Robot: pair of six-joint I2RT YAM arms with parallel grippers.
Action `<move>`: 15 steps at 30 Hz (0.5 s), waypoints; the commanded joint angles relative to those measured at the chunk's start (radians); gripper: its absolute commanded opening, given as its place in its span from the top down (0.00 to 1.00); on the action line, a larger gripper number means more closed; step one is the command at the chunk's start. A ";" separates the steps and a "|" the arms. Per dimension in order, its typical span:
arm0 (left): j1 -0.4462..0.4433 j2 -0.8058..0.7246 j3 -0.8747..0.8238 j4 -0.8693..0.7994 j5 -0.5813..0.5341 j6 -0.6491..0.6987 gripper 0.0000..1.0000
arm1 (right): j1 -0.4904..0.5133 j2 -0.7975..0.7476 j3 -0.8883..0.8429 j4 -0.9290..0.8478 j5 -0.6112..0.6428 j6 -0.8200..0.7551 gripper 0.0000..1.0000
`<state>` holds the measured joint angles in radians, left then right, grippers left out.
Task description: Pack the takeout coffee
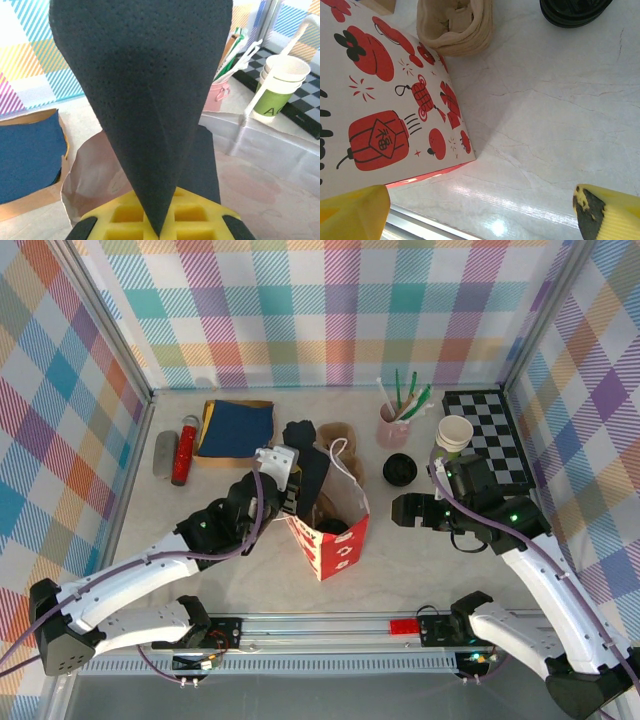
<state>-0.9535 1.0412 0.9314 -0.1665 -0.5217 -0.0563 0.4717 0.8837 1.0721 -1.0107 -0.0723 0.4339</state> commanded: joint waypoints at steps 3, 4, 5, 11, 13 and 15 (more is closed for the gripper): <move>-0.008 0.031 0.049 -0.025 -0.041 -0.010 1.00 | 0.007 -0.012 -0.011 0.006 -0.004 0.006 0.06; -0.008 0.030 0.047 -0.024 -0.042 -0.011 1.00 | 0.007 -0.012 -0.012 0.007 -0.003 0.004 0.06; -0.008 0.029 0.047 -0.022 -0.044 -0.011 0.99 | 0.007 -0.011 -0.012 0.007 -0.003 0.004 0.06; -0.008 0.030 0.047 -0.025 -0.056 -0.020 0.93 | 0.007 -0.006 -0.015 0.015 -0.004 0.002 0.06; -0.008 0.027 0.046 -0.025 -0.061 -0.022 0.90 | 0.006 -0.007 -0.016 0.016 -0.004 0.002 0.06; -0.008 0.025 0.044 -0.025 -0.064 -0.022 0.87 | 0.007 -0.005 -0.017 0.017 -0.005 0.003 0.06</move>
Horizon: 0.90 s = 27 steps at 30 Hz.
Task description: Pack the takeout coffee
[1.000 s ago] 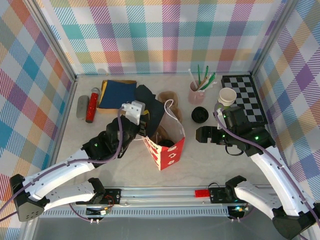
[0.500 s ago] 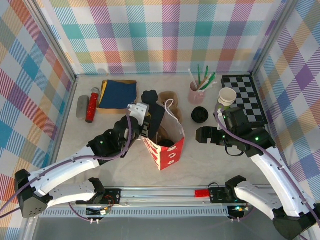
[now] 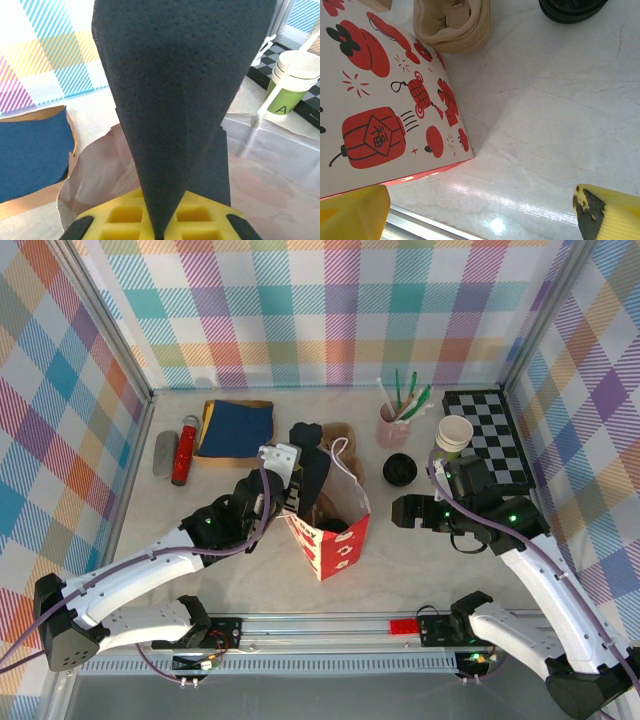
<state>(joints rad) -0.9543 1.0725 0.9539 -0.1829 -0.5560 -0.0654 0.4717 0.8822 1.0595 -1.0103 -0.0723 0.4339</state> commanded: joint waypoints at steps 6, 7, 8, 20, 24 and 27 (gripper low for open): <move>-0.008 -0.008 0.022 -0.013 -0.040 -0.014 0.85 | 0.007 0.000 0.000 0.016 -0.004 0.003 0.06; -0.008 -0.008 0.022 -0.013 -0.042 -0.011 0.85 | 0.007 -0.001 0.000 0.016 -0.004 0.002 0.06; -0.008 -0.008 0.022 -0.016 -0.043 -0.011 0.85 | 0.007 0.000 0.001 0.017 -0.004 0.002 0.06; -0.008 -0.014 0.027 -0.024 -0.057 -0.010 0.77 | 0.007 -0.009 -0.003 0.013 -0.001 0.000 0.06; -0.008 -0.015 0.028 -0.026 -0.061 -0.010 0.73 | 0.007 -0.002 0.001 0.016 -0.005 -0.001 0.06; -0.008 -0.018 0.028 -0.027 -0.062 -0.010 0.70 | 0.007 -0.001 0.002 0.018 -0.006 0.000 0.06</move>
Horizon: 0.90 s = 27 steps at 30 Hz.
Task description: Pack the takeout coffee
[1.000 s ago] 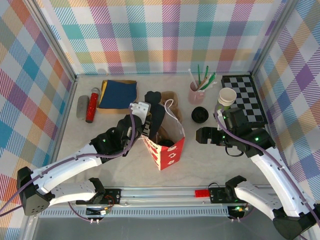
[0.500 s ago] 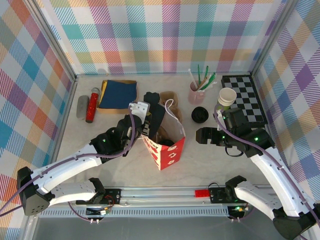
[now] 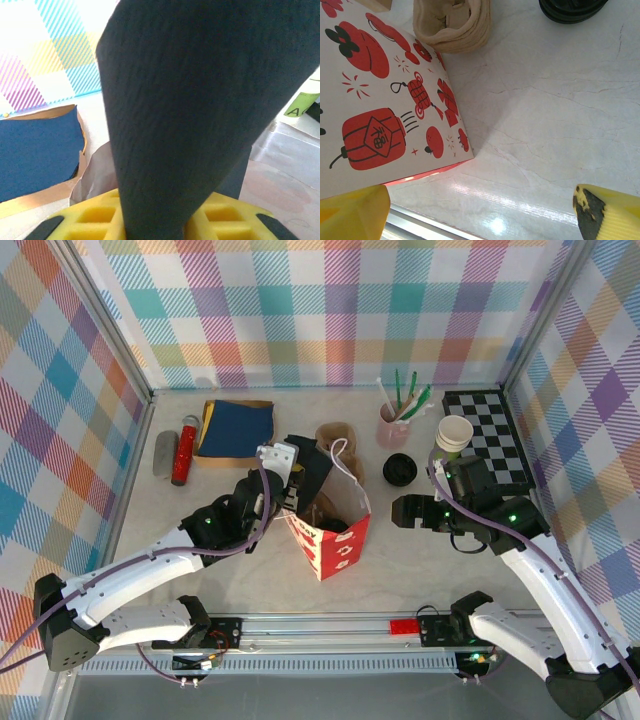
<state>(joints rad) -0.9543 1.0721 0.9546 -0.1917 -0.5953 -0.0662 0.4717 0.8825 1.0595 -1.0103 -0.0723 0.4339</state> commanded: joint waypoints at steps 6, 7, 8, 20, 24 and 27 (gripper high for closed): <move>-0.008 -0.023 0.027 -0.024 -0.027 -0.004 0.68 | 0.007 0.003 0.000 0.021 -0.009 0.001 0.06; -0.008 -0.024 0.027 -0.025 -0.029 -0.004 0.66 | 0.007 0.005 0.000 0.021 -0.009 0.000 0.06; -0.008 -0.024 0.029 -0.026 -0.029 -0.004 0.65 | 0.008 0.004 0.000 0.022 -0.010 0.001 0.06; -0.008 -0.026 0.038 -0.033 -0.032 -0.001 0.57 | 0.008 0.013 0.005 0.027 -0.014 0.001 0.06; -0.008 -0.023 0.051 -0.037 -0.029 0.000 0.57 | 0.010 0.018 0.014 0.025 -0.015 0.000 0.06; -0.008 -0.024 0.058 -0.036 -0.026 0.003 0.57 | 0.011 0.022 0.018 0.024 -0.015 -0.004 0.06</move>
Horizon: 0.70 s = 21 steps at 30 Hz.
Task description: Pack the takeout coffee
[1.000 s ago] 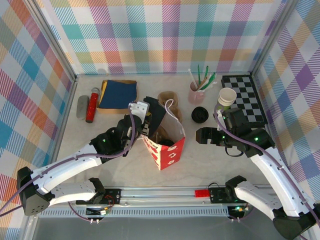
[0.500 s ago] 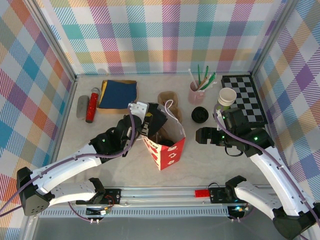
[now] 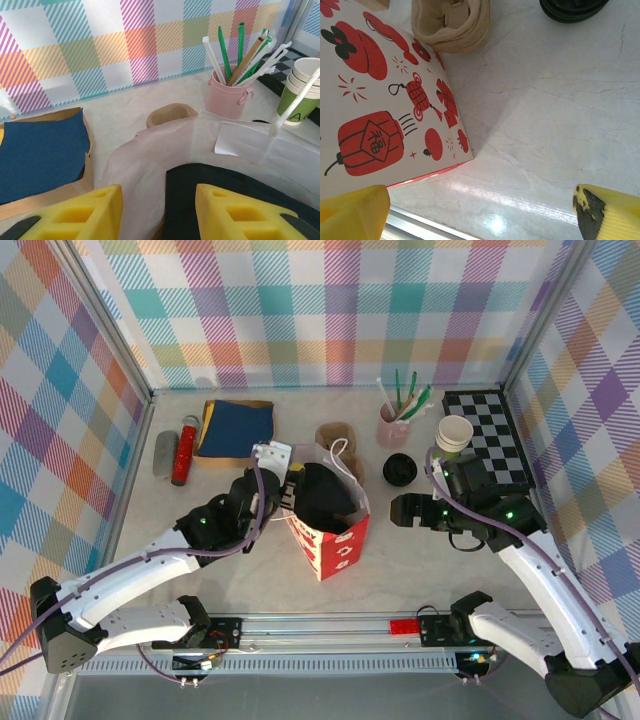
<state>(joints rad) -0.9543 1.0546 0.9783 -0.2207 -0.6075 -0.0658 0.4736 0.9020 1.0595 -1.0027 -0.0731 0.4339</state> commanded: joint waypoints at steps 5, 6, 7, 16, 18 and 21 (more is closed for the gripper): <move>-0.008 -0.005 0.078 -0.044 -0.002 0.004 0.53 | 0.023 0.019 0.037 0.010 -0.019 -0.019 0.05; -0.008 -0.006 0.092 -0.048 0.004 0.003 0.51 | 0.030 0.025 0.045 0.008 -0.019 -0.024 0.05; -0.008 -0.007 0.106 -0.083 0.010 0.001 0.49 | 0.038 0.029 0.054 0.007 -0.017 -0.030 0.05; -0.008 -0.030 0.218 -0.243 0.027 -0.044 0.39 | 0.125 0.086 0.167 -0.029 0.048 -0.070 0.05; -0.008 -0.031 0.247 -0.295 0.035 -0.060 0.37 | 0.140 0.104 0.199 -0.036 0.056 -0.081 0.05; -0.008 -0.032 0.291 -0.386 0.031 -0.103 0.33 | 0.166 0.141 0.259 -0.053 0.072 -0.101 0.05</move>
<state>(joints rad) -0.9543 1.0420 1.2194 -0.4881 -0.5816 -0.1169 0.6193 1.0214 1.2613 -1.0233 -0.0257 0.3729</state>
